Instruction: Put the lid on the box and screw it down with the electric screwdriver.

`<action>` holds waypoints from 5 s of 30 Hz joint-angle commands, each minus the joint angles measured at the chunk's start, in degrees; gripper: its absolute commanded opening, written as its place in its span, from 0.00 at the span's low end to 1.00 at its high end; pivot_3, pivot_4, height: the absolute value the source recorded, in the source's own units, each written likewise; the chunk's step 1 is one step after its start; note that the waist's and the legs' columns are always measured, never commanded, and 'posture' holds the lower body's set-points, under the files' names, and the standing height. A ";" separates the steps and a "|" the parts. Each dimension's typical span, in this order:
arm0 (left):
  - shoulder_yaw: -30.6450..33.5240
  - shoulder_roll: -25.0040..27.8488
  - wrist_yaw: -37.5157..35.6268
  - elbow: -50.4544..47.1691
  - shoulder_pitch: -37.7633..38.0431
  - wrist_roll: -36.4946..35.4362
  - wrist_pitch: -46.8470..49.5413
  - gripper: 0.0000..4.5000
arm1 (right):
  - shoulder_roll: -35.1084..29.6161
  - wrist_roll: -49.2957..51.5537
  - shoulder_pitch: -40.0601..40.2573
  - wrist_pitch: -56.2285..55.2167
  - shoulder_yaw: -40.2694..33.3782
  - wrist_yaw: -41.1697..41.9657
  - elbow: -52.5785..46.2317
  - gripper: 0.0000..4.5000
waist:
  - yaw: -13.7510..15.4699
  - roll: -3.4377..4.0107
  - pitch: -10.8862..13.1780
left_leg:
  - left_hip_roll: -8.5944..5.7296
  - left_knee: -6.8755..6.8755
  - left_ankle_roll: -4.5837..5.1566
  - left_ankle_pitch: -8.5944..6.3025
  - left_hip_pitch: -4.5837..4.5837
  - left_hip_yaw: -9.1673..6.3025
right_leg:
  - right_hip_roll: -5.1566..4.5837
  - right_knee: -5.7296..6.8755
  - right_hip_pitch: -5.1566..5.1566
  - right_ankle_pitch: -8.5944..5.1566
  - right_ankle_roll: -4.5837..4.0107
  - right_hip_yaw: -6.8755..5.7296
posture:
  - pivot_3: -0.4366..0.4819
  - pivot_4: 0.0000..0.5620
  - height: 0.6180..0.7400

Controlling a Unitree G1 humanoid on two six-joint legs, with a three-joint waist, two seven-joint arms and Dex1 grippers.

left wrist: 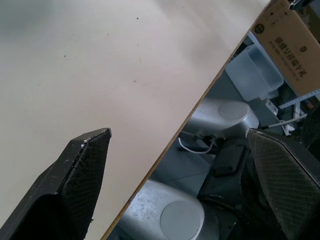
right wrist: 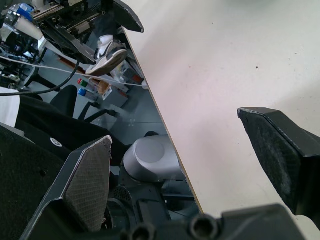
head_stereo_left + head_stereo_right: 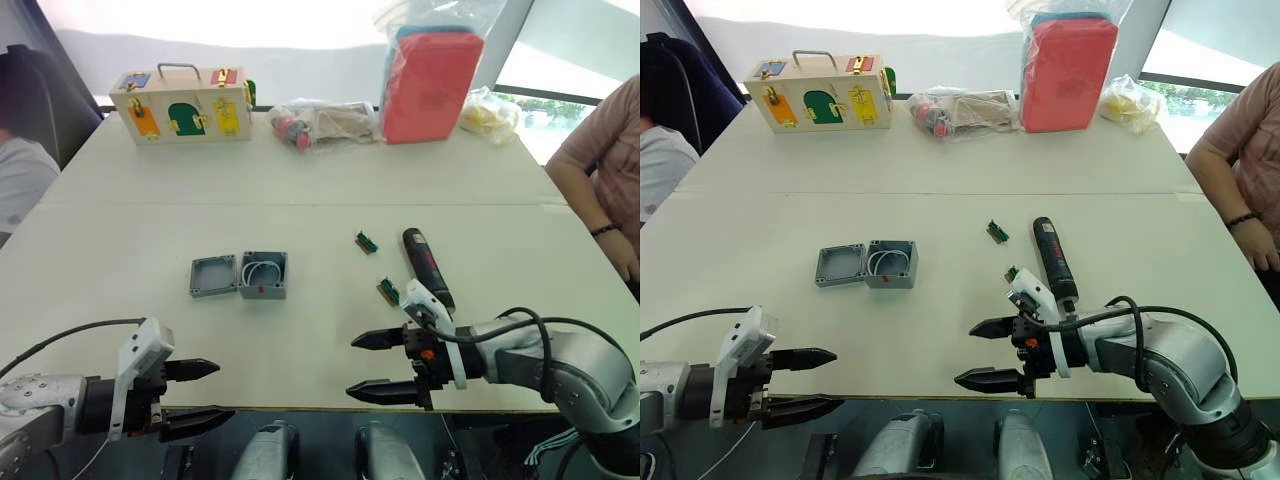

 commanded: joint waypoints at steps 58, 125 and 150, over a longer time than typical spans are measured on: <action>-46.76 -7.02 -20.65 42.88 -67.92 43.88 -31.02 0.18 | 10.59 -14.03 -8.00 -4.42 6.01 -14.40 -1.64 1.00 | 0.87 -0.13 0.09 | -0.01 1.06 0.15 0.01 -0.85 0.05 | 0.45 1.07 -0.82 0.24 0.38 -0.07 | 0.48 0.27 0.98; -21.39 -2.37 31.00 36.04 -72.83 21.55 39.35 0.51 | 7.38 -20.87 -25.29 -15.16 12.57 -5.55 1.16 1.00 | -1.40 -0.51 0.30 | -0.16 1.32 0.23 -0.04 -0.92 -0.23 | 0.51 1.96 -1.05 -0.01 0.77 0.08 | 0.48 0.27 0.98; -7.91 -22.76 54.78 38.55 -64.56 24.37 45.13 0.51 | 12.81 -22.67 -23.92 -11.50 11.19 -7.49 1.42 1.00 | -0.03 -0.70 0.18 | -0.26 1.16 -0.51 0.35 -0.86 -0.24 | 0.19 1.95 -1.18 0.00 0.74 0.14 | 0.48 0.27 0.98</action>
